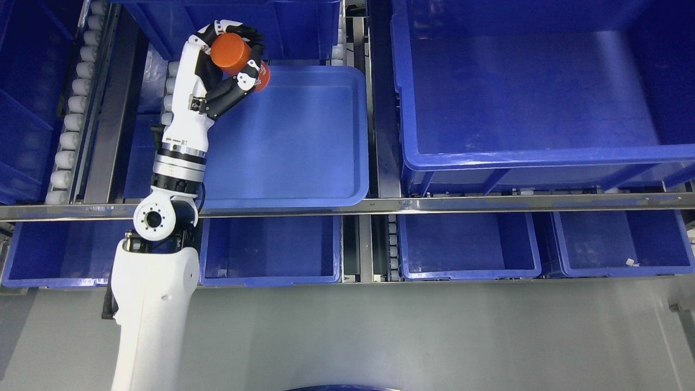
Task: Grab orange capacitor from left shelf to right desk
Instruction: 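Lift the orange capacitor up out of the blue tray with left hand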
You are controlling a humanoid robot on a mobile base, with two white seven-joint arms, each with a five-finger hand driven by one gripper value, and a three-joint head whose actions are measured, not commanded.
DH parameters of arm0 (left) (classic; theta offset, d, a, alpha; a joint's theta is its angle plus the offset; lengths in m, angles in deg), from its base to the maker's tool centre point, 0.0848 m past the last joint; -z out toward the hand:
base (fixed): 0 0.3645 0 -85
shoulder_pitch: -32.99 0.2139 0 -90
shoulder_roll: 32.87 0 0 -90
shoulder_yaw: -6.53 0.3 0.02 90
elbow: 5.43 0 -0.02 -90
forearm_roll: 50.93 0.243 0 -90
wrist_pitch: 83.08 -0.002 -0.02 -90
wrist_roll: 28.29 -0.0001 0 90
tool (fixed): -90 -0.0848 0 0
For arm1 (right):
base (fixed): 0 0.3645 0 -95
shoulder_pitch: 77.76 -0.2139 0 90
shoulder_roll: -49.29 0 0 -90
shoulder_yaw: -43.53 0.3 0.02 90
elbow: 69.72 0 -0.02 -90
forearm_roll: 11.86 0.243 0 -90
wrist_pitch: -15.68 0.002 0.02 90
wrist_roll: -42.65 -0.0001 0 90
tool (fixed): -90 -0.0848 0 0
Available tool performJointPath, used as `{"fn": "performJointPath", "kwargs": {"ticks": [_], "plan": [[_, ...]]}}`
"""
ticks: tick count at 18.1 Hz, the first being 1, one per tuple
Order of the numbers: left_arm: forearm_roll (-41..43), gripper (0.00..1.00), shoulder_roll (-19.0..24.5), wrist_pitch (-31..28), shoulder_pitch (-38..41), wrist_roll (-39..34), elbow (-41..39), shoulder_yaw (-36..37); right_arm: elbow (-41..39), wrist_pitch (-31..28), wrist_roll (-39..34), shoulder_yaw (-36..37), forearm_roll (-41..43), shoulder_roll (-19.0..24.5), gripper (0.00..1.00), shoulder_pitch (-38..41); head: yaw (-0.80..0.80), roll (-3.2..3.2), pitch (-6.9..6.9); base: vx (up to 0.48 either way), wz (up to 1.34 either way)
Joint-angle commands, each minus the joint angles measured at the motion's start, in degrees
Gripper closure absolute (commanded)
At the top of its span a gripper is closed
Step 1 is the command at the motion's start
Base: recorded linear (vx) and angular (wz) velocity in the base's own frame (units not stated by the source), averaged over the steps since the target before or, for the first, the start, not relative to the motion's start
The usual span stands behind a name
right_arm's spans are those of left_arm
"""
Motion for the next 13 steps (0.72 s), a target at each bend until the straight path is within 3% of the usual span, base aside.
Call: {"fn": "performJointPath", "kwargs": {"ticks": [1, 13], "plan": [[-1.91, 0.99, 1.0, 4.81, 3.55, 0.01, -6.37, 0.69, -1.0, 0.01, -0.01, 0.97, -0.18, -1.0, 0.0, 0.18, 0.0, 0.0, 0.0, 0.0, 0.0], [-3.23, 0.99, 1.0, 6.14, 3.47, -0.34, -6.55, 0.6, -1.0, 0.01, -0.01, 0.97, -0.18, -1.0, 0.0, 0.18, 0.0, 0.0, 0.0, -0.003, 0.0]]}}
